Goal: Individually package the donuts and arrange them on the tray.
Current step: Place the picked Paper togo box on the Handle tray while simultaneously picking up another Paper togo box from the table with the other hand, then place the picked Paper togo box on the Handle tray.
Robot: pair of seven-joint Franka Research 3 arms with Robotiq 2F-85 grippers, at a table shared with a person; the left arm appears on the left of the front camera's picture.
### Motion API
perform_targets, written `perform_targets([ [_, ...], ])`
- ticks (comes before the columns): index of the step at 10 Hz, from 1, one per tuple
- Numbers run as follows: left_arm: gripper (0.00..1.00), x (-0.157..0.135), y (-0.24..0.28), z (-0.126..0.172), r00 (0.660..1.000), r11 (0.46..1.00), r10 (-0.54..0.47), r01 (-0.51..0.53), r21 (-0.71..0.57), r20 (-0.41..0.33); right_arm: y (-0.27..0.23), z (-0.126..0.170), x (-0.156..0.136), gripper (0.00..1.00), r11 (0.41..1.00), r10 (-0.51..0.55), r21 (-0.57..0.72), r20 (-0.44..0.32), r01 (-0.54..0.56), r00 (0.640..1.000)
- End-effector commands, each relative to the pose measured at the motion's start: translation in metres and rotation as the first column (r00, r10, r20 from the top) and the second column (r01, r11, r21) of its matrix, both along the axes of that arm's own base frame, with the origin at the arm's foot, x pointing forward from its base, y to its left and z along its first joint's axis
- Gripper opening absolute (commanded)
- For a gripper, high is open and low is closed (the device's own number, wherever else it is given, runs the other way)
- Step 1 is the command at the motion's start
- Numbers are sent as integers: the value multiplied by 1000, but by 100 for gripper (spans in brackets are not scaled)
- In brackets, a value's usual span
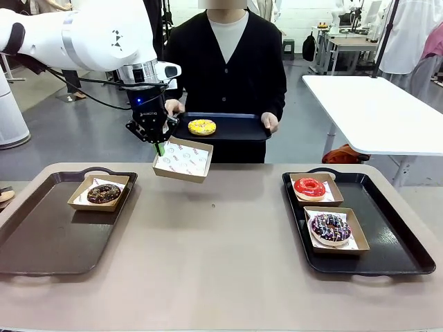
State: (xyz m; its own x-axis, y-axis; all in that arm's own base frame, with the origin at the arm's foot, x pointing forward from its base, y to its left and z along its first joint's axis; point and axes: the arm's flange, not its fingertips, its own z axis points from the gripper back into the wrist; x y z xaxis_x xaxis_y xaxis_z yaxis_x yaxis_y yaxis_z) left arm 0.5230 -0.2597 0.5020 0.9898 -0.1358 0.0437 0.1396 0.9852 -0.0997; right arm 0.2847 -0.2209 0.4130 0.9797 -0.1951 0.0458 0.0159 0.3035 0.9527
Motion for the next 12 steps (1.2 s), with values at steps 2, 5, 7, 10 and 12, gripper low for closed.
perform_targets([
  [2,0,-2,1,2,1000,1000,2,-2,-1,4,1,4,-1,100,1000,-4,2,-2,4,1000],
  [5,0,-2,1,2,1000,1000,2,-2,-1,4,1,4,-1,100,1000,-4,2,-2,4,1000],
  [7,0,-2,1,2,1000,1000,2,-2,-1,4,1,4,-1,100,1000,-4,2,-2,4,1000],
  [10,0,-2,1,2,1000,1000,2,-2,-1,4,1,4,-1,100,1000,-4,2,-2,4,1000],
  [12,0,-2,1,2,1000,1000,2,-2,-1,4,1,4,-1,100,1000,-4,2,-2,4,1000],
])
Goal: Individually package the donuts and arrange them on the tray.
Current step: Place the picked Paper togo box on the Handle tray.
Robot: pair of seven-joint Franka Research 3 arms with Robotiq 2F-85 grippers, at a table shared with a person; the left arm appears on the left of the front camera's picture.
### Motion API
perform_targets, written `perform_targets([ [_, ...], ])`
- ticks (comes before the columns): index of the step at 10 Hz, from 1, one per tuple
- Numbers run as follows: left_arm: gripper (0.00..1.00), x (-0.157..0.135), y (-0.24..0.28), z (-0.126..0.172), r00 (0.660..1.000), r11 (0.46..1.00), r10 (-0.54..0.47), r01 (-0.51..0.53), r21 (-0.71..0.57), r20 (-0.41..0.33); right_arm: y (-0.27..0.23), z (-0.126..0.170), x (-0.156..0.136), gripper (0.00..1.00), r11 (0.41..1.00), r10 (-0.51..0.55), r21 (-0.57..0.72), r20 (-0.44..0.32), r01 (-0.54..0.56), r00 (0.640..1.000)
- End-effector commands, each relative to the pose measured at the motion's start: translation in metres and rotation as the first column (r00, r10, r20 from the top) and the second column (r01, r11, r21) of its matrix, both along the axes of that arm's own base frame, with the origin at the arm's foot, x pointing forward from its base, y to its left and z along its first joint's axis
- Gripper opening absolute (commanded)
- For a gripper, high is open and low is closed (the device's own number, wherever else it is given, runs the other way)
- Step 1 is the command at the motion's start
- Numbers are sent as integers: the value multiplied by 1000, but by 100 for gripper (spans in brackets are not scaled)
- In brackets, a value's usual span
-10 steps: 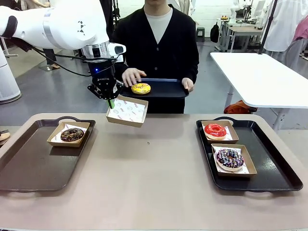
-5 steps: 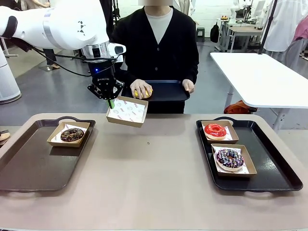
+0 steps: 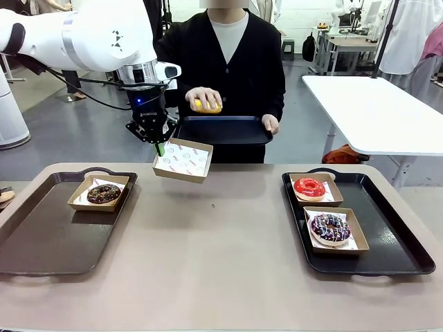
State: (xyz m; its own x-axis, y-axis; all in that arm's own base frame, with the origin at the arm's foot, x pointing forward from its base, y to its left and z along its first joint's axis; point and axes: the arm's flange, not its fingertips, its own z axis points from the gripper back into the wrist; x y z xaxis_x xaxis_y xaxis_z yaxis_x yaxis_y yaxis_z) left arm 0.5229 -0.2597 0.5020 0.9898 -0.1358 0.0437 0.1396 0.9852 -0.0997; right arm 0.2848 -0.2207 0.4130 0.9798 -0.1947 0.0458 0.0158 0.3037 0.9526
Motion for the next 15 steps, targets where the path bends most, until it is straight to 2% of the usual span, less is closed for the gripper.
perform_targets([
  [1,0,-2,2,2,1000,1000,2,-2,-1,4,1,4,-1,100,1000,-5,3,-2,5,1000],
  [15,0,-2,2,2,1000,1000,2,-2,-1,4,1,4,-1,100,1000,-5,3,-2,5,1000],
])
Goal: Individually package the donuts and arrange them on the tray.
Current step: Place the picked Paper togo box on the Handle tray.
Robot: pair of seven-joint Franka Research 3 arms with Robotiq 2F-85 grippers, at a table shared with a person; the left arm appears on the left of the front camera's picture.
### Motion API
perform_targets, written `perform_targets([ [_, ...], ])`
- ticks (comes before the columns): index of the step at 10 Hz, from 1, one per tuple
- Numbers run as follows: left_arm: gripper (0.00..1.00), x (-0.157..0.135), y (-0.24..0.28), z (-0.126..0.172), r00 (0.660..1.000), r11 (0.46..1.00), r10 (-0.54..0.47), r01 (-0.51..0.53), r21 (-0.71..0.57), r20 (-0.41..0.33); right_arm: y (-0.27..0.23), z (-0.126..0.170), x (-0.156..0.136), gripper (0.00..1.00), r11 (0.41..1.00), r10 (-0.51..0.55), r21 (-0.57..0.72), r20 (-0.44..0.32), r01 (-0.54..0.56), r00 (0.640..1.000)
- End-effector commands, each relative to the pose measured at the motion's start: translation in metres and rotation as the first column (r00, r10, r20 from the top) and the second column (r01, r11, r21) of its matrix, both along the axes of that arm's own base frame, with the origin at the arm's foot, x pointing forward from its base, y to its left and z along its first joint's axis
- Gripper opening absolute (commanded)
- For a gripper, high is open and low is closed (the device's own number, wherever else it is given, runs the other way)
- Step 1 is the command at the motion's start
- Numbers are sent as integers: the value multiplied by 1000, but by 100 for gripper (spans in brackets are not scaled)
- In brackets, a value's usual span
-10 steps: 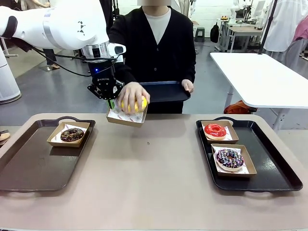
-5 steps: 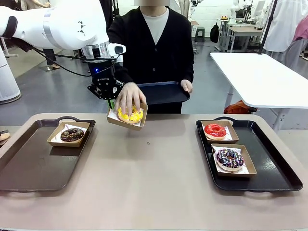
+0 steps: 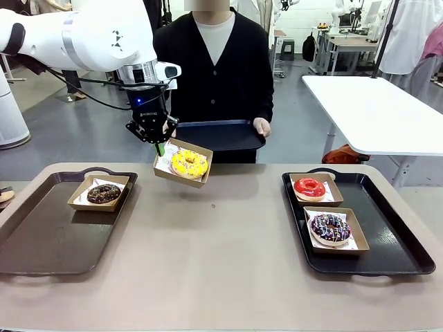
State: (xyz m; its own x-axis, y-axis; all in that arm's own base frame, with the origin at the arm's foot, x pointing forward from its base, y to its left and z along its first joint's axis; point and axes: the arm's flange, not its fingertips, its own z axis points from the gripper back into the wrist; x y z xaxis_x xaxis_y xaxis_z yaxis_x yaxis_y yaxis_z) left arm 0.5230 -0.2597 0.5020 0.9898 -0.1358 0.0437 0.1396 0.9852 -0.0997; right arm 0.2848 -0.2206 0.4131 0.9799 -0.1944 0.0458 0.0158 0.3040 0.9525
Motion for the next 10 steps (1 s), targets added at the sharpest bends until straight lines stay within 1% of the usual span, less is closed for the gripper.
perform_targets([
  [1,0,-2,2,2,1000,1000,2,-2,-1,4,1,4,-1,100,1000,-5,3,-2,5,1000],
  [10,0,-2,2,2,1000,1000,2,-2,-1,4,1,4,-1,100,1000,-5,3,-2,5,1000],
])
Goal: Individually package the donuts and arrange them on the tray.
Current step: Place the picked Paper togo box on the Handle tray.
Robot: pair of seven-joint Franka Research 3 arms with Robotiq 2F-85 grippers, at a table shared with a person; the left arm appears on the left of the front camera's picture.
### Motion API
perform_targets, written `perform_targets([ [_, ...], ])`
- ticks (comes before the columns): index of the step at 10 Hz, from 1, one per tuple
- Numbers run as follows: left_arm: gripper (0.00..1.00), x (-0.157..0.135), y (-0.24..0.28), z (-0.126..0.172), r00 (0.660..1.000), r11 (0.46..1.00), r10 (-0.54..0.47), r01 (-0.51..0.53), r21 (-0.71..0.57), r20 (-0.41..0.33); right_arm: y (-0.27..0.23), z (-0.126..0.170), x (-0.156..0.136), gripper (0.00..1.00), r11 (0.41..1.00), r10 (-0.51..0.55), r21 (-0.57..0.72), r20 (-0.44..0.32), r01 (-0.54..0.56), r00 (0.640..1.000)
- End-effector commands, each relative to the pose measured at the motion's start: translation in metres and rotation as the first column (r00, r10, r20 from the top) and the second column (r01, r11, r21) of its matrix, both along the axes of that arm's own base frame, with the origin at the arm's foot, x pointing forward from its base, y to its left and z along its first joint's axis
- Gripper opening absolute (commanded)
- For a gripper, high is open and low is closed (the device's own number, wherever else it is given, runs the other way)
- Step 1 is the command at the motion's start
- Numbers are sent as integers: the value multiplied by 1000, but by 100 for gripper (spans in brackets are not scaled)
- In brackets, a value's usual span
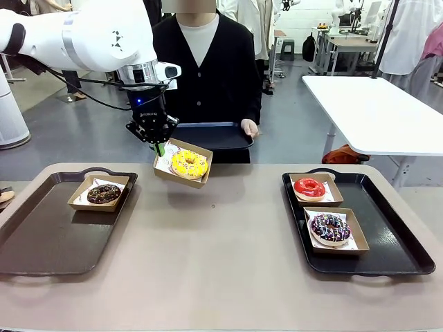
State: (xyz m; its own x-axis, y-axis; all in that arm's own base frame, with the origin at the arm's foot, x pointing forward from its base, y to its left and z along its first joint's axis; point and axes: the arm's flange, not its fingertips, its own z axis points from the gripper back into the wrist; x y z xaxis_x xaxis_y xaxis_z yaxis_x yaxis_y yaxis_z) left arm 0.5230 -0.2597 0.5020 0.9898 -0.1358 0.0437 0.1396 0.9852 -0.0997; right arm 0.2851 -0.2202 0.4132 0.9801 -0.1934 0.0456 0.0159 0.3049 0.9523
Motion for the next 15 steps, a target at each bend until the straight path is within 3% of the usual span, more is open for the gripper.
perform_targets([
  [1,0,-2,2,2,1000,1000,2,-2,-1,4,1,4,-2,100,1000,-6,4,-2,6,1000],
  [8,1,0,0,0,1000,1000,0,0,0,0,1,4,-2,100,1000,-6,4,-2,6,1000],
  [9,1,-7,8,1,999,997,-51,51,-51,-3,1,4,-2,100,1000,-6,4,-2,6,1000],
  [12,1,-57,63,9,992,993,-121,121,-11,-25,1,4,-2,100,1000,-6,4,-2,6,1000],
  [15,1,-99,131,13,993,992,-117,115,50,34,1,4,-2,100,1000,-6,4,-2,6,1000],
])
